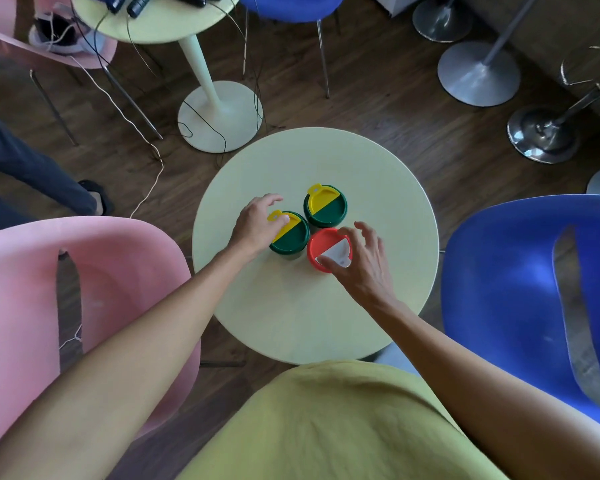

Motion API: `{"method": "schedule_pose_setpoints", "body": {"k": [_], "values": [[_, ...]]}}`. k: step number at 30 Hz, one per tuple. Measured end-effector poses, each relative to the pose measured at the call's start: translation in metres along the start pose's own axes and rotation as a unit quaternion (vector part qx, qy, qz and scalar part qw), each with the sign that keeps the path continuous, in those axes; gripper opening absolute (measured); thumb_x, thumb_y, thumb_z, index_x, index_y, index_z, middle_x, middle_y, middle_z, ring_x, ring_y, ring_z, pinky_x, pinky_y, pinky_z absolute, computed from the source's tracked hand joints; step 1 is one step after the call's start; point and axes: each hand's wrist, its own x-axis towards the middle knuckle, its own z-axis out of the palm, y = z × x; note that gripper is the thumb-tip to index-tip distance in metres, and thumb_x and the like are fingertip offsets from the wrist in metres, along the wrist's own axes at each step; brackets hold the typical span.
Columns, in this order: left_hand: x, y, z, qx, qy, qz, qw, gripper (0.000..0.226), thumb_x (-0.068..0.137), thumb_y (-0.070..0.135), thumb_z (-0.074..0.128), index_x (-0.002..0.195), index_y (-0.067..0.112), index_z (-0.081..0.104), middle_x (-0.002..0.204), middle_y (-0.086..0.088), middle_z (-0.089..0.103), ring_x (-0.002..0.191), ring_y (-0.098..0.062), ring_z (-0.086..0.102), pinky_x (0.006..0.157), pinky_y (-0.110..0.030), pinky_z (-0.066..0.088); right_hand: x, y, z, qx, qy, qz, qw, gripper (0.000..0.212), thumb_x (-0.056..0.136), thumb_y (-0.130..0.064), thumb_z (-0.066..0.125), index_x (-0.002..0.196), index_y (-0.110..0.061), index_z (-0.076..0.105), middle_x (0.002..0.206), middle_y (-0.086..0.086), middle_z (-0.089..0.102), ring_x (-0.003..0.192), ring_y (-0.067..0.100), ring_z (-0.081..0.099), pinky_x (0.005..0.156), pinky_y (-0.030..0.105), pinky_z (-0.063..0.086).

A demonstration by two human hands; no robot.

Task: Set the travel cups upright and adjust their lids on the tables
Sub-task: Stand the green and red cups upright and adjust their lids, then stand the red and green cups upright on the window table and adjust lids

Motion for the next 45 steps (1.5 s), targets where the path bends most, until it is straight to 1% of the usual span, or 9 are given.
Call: {"method": "schedule_pose_setpoints", "body": {"k": [4,7,15,20,27,30,33,38,45], "values": [[-0.013,0.020,0.000,0.094,0.063,0.101,0.988,0.038,0.091,0.020,0.062,0.129,0.019,0.061,0.127,-0.005,0.062,0.118,-0.027,0.054,0.095,-0.037,0.046,0.005,0.002,-0.015,-0.003,0.014,0.002,1.000,0.062,0.083,-0.051,0.067,0.135,-0.025,0.046,0.142,0.003,0.045,0.129,0.027,0.040,0.102,0.038,0.039],[-0.020,0.047,0.011,0.135,0.073,0.178,0.972,0.035,0.089,0.016,0.061,0.124,0.018,0.064,0.120,-0.006,0.066,0.109,-0.030,0.057,0.092,-0.041,0.048,0.003,0.006,-0.031,0.020,0.037,0.026,0.999,0.055,0.086,-0.048,0.065,0.133,-0.027,0.047,0.134,0.001,0.054,0.122,0.026,0.047,0.096,0.036,0.042],[-0.038,0.136,0.085,0.180,-0.024,0.281,0.942,0.035,0.088,0.016,0.056,0.121,0.021,0.065,0.120,-0.003,0.068,0.111,-0.028,0.058,0.096,-0.039,0.046,-0.038,0.058,-0.095,0.074,0.121,0.132,0.981,0.045,0.086,-0.046,0.063,0.127,-0.029,0.051,0.115,-0.004,0.065,0.108,0.018,0.057,0.087,0.040,0.050],[-0.074,0.204,0.154,0.221,-0.099,0.368,0.898,0.031,0.089,0.019,0.057,0.119,0.022,0.066,0.118,-0.004,0.067,0.110,-0.029,0.057,0.094,-0.040,0.047,-0.102,0.119,-0.146,0.118,0.202,0.232,0.944,0.040,0.086,-0.045,0.061,0.123,-0.032,0.053,0.106,-0.010,0.065,0.098,0.012,0.059,0.077,0.033,0.047],[-0.193,0.292,0.297,0.243,-0.214,0.465,0.824,0.032,0.092,0.023,0.054,0.122,0.022,0.063,0.115,-0.001,0.066,0.109,-0.025,0.056,0.091,-0.041,0.048,-0.256,0.235,-0.194,0.163,0.301,0.356,0.869,0.037,0.086,-0.050,0.058,0.120,-0.040,0.049,0.102,-0.013,0.063,0.094,0.012,0.061,0.076,0.034,0.048],[-0.262,0.324,0.357,0.243,-0.243,0.490,0.801,0.031,0.093,0.023,0.053,0.122,0.022,0.063,0.112,0.001,0.066,0.110,-0.023,0.055,0.089,-0.039,0.048,-0.334,0.290,-0.217,0.174,0.334,0.394,0.839,0.037,0.084,-0.049,0.061,0.119,-0.039,0.052,0.099,-0.014,0.065,0.092,0.016,0.064,0.082,0.038,0.052],[-0.322,0.362,0.414,0.244,-0.265,0.513,0.779,0.030,0.091,0.021,0.054,0.119,0.023,0.064,0.112,0.001,0.066,0.110,-0.024,0.055,0.089,-0.040,0.047,-0.402,0.341,-0.250,0.180,0.363,0.421,0.812,0.037,0.081,-0.048,0.064,0.115,-0.037,0.055,0.095,-0.011,0.067,0.090,0.019,0.068,0.082,0.040,0.053],[-0.399,0.436,0.493,0.246,-0.284,0.549,0.746,0.030,0.089,0.020,0.055,0.117,0.023,0.066,0.109,-0.002,0.067,0.108,-0.027,0.056,0.091,-0.040,0.048,-0.481,0.406,-0.320,0.171,0.403,0.450,0.778,0.036,0.081,-0.046,0.067,0.114,-0.035,0.059,0.096,-0.010,0.068,0.097,0.019,0.066,0.084,0.038,0.052],[-0.446,0.564,0.587,0.201,-0.278,0.589,0.731,0.028,0.087,0.022,0.056,0.112,0.025,0.067,0.106,-0.003,0.068,0.106,-0.026,0.060,0.087,-0.040,0.051,-0.515,0.499,-0.449,0.128,0.446,0.442,0.768,0.038,0.082,-0.047,0.066,0.117,-0.034,0.059,0.098,-0.009,0.069,0.098,0.020,0.065,0.084,0.036,0.051]]}}
